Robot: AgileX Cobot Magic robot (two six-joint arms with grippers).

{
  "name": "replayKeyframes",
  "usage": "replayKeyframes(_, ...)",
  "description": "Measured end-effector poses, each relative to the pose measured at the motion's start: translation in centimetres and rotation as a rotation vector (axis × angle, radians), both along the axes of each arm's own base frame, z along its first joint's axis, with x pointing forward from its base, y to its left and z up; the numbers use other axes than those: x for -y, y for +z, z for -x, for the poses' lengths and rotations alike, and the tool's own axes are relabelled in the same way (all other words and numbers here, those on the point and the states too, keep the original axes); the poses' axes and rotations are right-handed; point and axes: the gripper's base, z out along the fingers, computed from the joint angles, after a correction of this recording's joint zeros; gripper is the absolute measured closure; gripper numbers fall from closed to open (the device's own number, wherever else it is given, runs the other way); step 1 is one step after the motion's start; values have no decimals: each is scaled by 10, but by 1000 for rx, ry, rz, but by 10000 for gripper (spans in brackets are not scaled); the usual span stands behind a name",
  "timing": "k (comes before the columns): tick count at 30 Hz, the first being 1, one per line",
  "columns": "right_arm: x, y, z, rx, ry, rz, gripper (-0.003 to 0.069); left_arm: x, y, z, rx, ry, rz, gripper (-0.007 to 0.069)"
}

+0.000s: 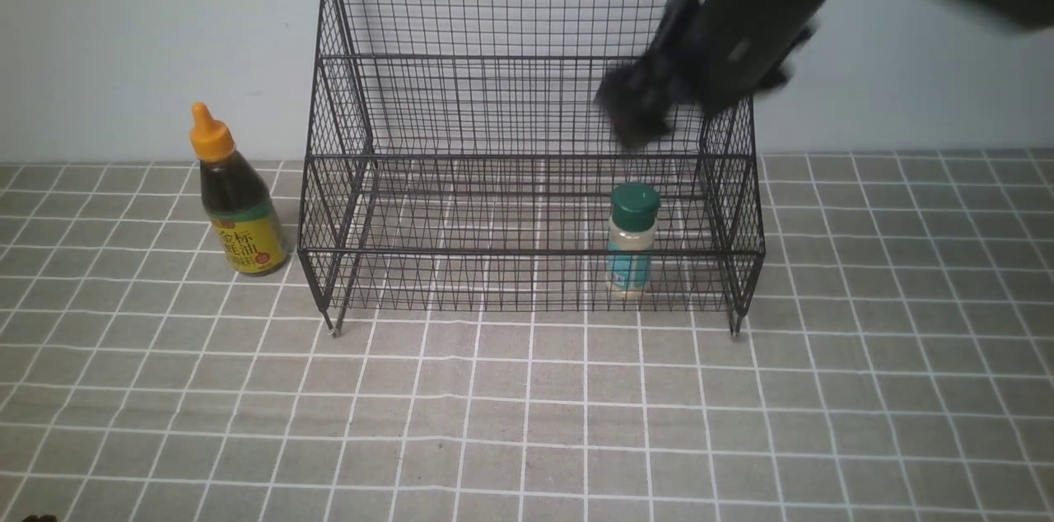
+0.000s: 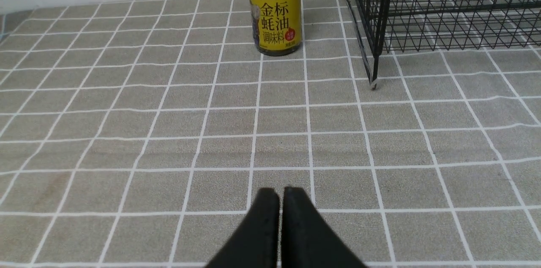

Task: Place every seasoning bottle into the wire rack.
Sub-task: Use the left arm to grab the condiment bottle closest to it

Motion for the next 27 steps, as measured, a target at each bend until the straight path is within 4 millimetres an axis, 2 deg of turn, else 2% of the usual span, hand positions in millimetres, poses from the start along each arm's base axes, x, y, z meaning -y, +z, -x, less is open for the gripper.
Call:
replayKeyframes(1,13,31,19,75,-14,-34,238,0,0,0,0,0,0,631)
replayKeyframes(2,17,40,26,96,-16,-46,250,0,0,0,0,0,0,631)
replayKeyframes(4,44,88,66,226,-38,-104,413,0,0,0,0,0,0,631)
replayKeyframes(5,46,92,70,236,-41,-107,443,0,0,0,0,0,0,631)
replayKeyframes(7,77,126,121,343,-66,-173,605,0,0,0,0,0,0,631)
replayKeyframes(8,87,129,136,357,-77,-185,629,0,0,0,0,0,0,631)
replayKeyframes(10,114,132,182,422,-96,-241,660,0,0,0,0,0,0,631)
replayKeyframes(11,122,130,195,459,-97,-265,666,0,0,0,0,0,0,631)
replayKeyframes(12,122,125,195,460,-95,-265,666,0,0,0,0,0,0,631)
replayKeyframes(14,135,112,219,527,-86,-307,671,0,0,0,0,0,0,631)
replayKeyframes(16,156,78,257,663,-58,-390,671,0,0,0,0,0,0,631)
replayKeyframes(17,160,63,267,702,-48,-414,671,0,0,0,0,0,0,631)
replayKeyframes(19,165,46,276,740,-36,-443,672,0,0,0,0,0,0,631)
replayKeyframes(21,169,13,288,782,-20,-487,672,0,0,0,0,0,0,631)
replayKeyframes(27,175,-31,306,827,-13,-639,672,0,0,0,0,0,0,631)
